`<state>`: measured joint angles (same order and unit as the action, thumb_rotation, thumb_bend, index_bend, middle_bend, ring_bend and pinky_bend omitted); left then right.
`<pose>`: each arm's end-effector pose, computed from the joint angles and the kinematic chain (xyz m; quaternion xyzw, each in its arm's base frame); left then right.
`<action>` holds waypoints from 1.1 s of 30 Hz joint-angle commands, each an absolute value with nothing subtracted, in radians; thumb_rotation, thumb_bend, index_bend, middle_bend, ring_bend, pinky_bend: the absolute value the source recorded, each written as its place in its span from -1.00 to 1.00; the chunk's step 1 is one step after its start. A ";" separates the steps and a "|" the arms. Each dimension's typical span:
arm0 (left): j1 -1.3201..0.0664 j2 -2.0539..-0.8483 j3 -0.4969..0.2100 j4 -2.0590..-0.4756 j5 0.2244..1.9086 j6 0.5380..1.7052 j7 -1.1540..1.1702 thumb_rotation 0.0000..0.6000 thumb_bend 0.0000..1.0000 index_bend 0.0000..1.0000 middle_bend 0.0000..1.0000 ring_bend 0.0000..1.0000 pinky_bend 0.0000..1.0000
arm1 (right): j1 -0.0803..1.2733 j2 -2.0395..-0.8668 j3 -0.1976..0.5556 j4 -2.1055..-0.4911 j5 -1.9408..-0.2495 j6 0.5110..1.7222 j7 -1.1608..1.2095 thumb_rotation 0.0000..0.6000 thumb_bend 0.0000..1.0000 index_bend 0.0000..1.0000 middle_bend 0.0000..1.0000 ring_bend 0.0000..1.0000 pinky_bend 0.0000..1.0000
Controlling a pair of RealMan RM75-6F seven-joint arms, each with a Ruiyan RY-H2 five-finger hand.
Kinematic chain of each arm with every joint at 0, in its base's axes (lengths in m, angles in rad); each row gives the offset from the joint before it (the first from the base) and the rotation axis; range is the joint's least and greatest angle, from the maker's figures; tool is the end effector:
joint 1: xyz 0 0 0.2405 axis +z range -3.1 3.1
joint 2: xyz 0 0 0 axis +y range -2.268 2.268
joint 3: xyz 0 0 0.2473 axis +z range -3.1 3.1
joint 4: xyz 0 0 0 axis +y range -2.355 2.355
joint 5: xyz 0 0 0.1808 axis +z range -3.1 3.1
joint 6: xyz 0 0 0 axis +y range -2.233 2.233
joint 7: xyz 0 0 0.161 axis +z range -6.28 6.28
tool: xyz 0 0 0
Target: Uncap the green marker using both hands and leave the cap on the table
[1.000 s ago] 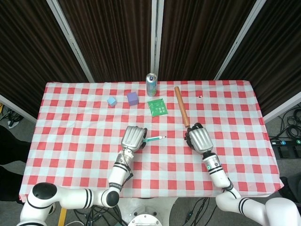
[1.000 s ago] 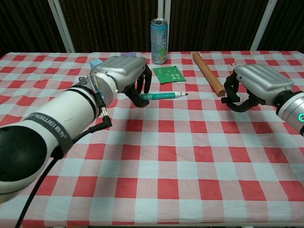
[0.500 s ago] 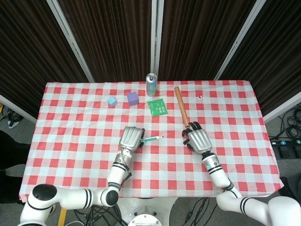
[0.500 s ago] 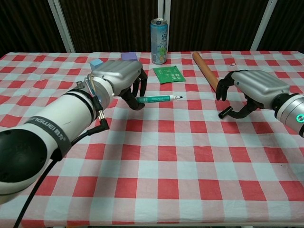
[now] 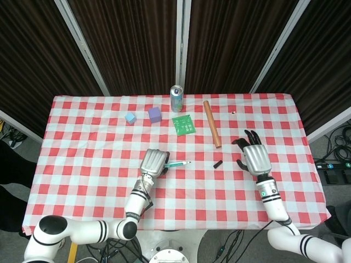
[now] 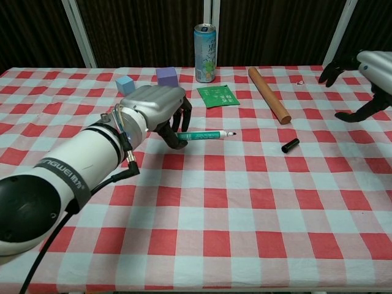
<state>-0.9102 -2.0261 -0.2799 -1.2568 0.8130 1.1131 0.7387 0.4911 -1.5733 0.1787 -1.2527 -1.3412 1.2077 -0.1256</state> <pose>-0.0596 0.3351 -0.0983 -0.7285 -0.3829 -0.3451 0.4512 -0.2259 -0.3278 0.0538 0.6502 -0.3606 0.4192 0.5211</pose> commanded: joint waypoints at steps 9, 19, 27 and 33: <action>-0.913 -2.026 -0.280 -1.222 0.824 1.092 0.745 1.00 -0.62 -0.37 -0.12 -0.21 0.01 | 0.453 -1.538 0.179 -1.295 -1.339 1.241 -0.086 1.00 -0.75 -0.45 -0.42 -0.92 -0.87; -0.836 -1.898 -0.299 -1.292 0.959 1.239 0.637 1.00 -0.71 -0.38 -0.33 -0.42 -0.25 | 0.410 -1.497 0.180 -1.309 -1.369 1.321 -0.052 1.00 -0.75 -0.45 -0.43 -0.93 -0.87; -0.644 -1.765 -0.155 -1.145 1.220 1.437 0.350 1.00 -0.75 -0.34 -0.44 -0.63 -0.58 | 0.354 -1.411 0.139 -1.339 -1.378 1.330 -0.035 1.00 -0.74 -0.59 -0.66 -1.00 -0.98; -0.475 -1.689 -0.059 -1.216 1.227 1.504 0.306 1.00 -0.77 -0.39 -0.48 -0.67 -0.60 | 0.289 -1.380 0.103 -1.371 -1.381 1.390 -0.118 1.00 -0.71 -0.67 -0.77 -1.00 -1.00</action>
<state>-0.5368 -1.7332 -0.1060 -1.1850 1.2156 1.4647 0.3336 0.3124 -1.3923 0.1167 -1.3541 -1.3799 1.3658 -0.0904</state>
